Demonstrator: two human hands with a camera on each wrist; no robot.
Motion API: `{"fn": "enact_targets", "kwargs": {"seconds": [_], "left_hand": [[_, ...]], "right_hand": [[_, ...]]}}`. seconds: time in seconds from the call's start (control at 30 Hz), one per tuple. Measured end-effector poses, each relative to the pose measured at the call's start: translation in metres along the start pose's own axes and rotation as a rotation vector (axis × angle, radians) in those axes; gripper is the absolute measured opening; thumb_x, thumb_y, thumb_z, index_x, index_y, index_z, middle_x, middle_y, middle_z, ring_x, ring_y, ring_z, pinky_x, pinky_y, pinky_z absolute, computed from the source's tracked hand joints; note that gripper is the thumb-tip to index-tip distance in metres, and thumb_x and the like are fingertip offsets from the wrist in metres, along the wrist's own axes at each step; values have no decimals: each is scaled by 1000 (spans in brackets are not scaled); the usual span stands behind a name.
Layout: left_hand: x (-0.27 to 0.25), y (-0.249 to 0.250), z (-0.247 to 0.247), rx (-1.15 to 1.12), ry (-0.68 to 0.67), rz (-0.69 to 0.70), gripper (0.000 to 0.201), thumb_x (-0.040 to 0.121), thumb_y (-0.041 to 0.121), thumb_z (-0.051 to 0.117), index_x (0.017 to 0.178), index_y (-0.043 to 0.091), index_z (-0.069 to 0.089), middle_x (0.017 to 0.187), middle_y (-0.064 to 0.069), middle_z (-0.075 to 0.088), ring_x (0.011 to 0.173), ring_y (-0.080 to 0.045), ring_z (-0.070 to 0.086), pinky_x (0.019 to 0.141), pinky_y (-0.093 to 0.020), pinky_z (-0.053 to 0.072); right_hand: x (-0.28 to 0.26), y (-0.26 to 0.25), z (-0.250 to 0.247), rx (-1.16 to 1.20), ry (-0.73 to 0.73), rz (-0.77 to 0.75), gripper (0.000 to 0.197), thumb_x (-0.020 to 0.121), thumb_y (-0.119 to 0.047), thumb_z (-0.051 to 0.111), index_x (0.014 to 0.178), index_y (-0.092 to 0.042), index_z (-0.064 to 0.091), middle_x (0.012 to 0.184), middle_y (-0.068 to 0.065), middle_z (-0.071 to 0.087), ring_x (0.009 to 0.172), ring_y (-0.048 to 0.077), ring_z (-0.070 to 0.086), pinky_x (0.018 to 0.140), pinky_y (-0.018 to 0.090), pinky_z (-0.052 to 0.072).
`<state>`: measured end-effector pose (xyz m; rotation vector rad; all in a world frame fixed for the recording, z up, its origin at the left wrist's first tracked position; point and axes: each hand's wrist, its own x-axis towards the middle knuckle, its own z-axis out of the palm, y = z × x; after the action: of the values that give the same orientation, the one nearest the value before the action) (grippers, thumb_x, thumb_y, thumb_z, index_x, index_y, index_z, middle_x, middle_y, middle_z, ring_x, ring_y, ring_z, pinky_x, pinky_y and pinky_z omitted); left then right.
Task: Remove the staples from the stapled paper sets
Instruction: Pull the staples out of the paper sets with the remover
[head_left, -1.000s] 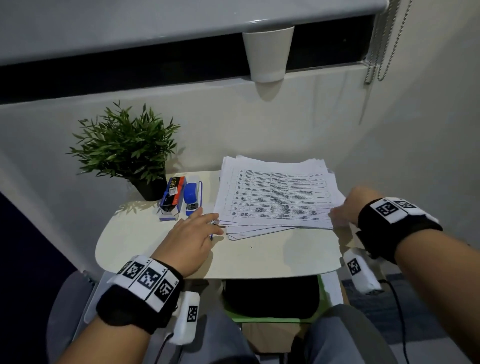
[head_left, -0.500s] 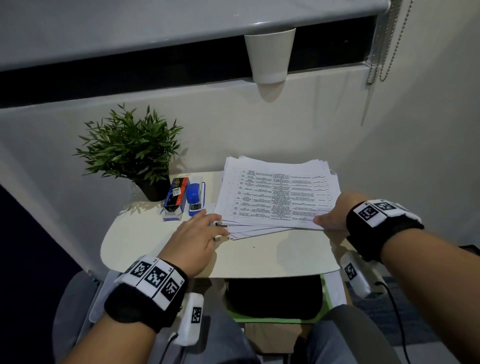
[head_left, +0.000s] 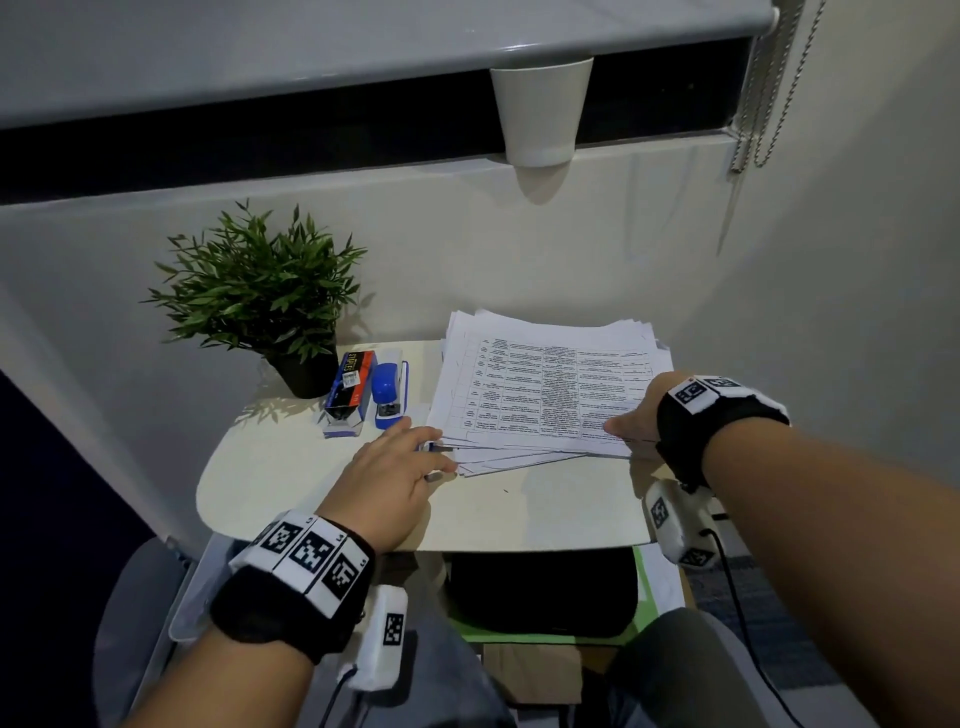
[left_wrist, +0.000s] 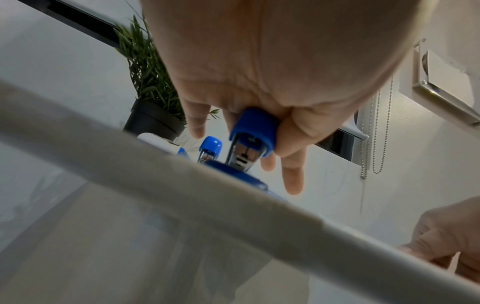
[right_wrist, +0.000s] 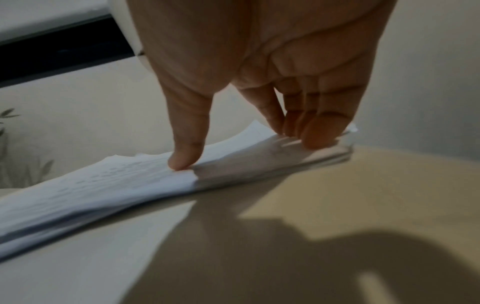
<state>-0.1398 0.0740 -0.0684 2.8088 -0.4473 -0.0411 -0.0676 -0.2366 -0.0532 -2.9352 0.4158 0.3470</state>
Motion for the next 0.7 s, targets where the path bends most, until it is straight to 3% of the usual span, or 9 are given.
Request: {"fn": "enact_targets", "kwargs": {"seconds": [0.1, 0.2, 0.27, 0.37, 0.43, 0.5, 0.57, 0.63, 0.7], "left_hand": [[0, 0, 2, 0, 5, 1, 41, 96, 13, 35, 121, 36, 60, 148, 14, 32, 143, -13, 10, 114, -31, 18], [0, -2, 3, 1, 9, -1, 41, 96, 14, 35, 119, 35, 61, 146, 14, 34, 143, -13, 11, 113, -32, 20], [0, -2, 2, -11, 4, 0, 45, 93, 21, 28, 118, 34, 63, 145, 13, 37, 143, -13, 13, 113, -33, 22], [1, -3, 1, -16, -3, 5, 50, 88, 25, 24, 118, 35, 62, 144, 14, 37, 143, -13, 13, 113, -32, 21], [1, -4, 0, -12, -4, 7, 42, 94, 16, 33, 119, 36, 61, 145, 15, 36, 143, -12, 12, 113, -31, 19], [1, -4, -1, -15, -2, 5, 42, 96, 12, 35, 120, 36, 60, 145, 15, 34, 143, -11, 11, 113, -29, 18], [1, -3, -3, -12, -5, 1, 42, 96, 13, 34, 122, 36, 59, 146, 16, 34, 142, -9, 11, 113, -28, 17], [1, -2, -3, -16, -3, 4, 42, 96, 12, 34, 122, 35, 59, 146, 15, 34, 142, -9, 11, 113, -26, 16], [1, -2, -4, -15, 3, 7, 42, 96, 13, 35, 122, 35, 59, 146, 15, 34, 142, -10, 12, 112, -25, 16]], "right_hand": [[14, -10, 1, -59, -44, 23, 73, 49, -83, 60, 80, -17, 56, 94, 3, 65, 84, 26, 60, 86, 37, 51], [37, -11, -1, -36, -66, 85, 117, 24, -87, 61, 119, -20, 53, 122, 7, 59, 100, 30, 58, 93, 42, 47], [57, -6, -4, 6, -52, 111, 132, 18, -84, 67, 134, -26, 44, 127, 7, 57, 101, 30, 57, 91, 40, 46], [64, -5, -17, -7, -54, 122, 112, 20, -79, 74, 123, -37, 56, 110, 5, 62, 86, 27, 57, 86, 37, 49], [67, -5, -21, -23, -62, 114, 64, 35, -63, 84, 91, -44, 60, 105, -2, 65, 91, 25, 63, 88, 39, 51], [69, -4, -21, 10, -29, 102, 32, 41, -40, 90, 63, -30, 68, 93, -3, 70, 87, 25, 67, 85, 43, 54], [63, -6, -23, 19, -19, 102, 27, 46, -26, 91, 46, -26, 63, 78, 2, 70, 78, 27, 68, 80, 45, 55], [57, -10, -28, 41, 9, 91, 26, 49, -23, 89, 52, -22, 63, 64, 4, 66, 68, 29, 67, 75, 45, 56], [47, -11, -32, 14, 21, 77, 30, 51, -23, 86, 72, -15, 66, 63, 10, 67, 64, 31, 66, 71, 47, 56]]}}
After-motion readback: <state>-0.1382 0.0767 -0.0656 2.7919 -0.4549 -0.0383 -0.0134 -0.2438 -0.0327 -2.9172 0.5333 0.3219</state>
